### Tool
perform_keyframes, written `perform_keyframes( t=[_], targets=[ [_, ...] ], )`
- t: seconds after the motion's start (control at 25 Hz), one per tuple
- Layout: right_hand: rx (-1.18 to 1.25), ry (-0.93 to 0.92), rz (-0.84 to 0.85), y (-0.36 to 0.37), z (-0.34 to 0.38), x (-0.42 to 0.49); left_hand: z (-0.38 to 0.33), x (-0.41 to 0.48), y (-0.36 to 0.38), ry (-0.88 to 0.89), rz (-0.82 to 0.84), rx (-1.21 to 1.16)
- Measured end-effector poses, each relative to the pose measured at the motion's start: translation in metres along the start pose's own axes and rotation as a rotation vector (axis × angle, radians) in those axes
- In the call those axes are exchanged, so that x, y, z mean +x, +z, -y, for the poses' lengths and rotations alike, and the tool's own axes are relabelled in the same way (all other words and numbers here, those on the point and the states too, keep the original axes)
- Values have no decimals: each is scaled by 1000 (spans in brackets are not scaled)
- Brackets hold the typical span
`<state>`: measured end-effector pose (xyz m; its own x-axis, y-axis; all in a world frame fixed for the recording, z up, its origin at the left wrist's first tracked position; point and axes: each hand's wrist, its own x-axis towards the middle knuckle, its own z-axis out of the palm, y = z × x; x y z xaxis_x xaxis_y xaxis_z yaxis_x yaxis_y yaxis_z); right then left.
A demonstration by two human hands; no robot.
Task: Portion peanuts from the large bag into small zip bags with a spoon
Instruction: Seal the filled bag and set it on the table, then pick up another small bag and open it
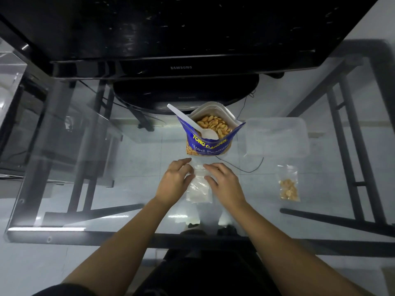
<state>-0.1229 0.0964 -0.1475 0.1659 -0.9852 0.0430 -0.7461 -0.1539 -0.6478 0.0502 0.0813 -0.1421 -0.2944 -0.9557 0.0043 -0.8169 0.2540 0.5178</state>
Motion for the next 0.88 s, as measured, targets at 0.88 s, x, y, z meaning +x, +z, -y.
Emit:
perform_keyframes(
  t=[0.88],
  targets=[
    [605, 495, -80, -68, 22, -21, -27, -10, -9, -318, 52, -349]
  ],
)
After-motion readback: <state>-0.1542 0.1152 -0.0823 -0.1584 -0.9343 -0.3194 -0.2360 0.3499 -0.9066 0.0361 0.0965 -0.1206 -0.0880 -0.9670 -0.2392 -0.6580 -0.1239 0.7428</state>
